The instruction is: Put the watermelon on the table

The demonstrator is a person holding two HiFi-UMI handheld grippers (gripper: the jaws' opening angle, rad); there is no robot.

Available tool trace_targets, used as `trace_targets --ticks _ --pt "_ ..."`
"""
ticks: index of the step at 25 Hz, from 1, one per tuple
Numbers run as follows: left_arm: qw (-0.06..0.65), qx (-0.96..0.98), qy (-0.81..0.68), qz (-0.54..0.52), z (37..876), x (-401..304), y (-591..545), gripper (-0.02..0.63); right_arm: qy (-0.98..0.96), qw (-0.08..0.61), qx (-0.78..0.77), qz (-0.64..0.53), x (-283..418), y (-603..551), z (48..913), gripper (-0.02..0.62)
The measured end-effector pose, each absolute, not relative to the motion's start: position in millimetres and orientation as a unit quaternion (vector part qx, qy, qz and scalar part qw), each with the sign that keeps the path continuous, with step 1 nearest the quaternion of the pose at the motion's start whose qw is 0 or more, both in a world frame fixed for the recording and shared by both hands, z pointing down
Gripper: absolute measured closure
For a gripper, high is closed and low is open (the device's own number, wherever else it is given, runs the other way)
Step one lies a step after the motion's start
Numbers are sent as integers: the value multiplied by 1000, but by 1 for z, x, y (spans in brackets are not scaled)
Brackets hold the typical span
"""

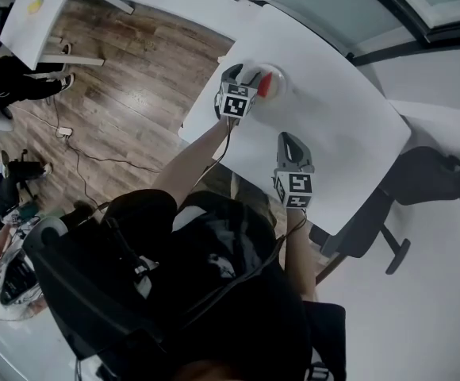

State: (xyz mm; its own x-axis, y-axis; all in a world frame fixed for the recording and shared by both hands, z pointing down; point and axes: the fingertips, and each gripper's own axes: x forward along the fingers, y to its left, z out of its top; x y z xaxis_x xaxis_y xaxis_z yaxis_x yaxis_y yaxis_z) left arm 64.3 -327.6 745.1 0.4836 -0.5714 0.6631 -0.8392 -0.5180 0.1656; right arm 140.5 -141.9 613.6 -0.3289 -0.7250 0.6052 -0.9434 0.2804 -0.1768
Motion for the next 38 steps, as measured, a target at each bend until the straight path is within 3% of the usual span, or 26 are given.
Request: trace_targets --ticks 2,4,5,7,8,12,16,25,38 --pt "186 842 -424 275 726 67 -328 376 -770 209 544 259 143 -141 615 584" --pt "195 855 -415 243 705 68 -321 379 -769 201 551 254 146 -142 610 584" --pt "224 858 -410 213 693 67 -315 404 -769 195 556 249 147 -142 605 584" --pt "320 856 -385 129 668 66 -296 557 -769 178 568 236 150 -144 592 584" --pt "380 847 -363 78 653 66 -284 601 -768 167 574 230 153 -145 585 584" --pt "571 762 -277 -132 579 50 -240 601 -774 123 586 205 158 -143 553 584" --pt "658 665 -231 -268 523 22 -197 601 -786 90 588 168 155 -136 518 584" --pt "634 659 -244 -324 486 -10 -121 601 -799 36 591 104 135 -99 474 584" --pt "617 672 -239 -334 468 -5 -99 601 -815 35 572 89 120 -60 464 584"
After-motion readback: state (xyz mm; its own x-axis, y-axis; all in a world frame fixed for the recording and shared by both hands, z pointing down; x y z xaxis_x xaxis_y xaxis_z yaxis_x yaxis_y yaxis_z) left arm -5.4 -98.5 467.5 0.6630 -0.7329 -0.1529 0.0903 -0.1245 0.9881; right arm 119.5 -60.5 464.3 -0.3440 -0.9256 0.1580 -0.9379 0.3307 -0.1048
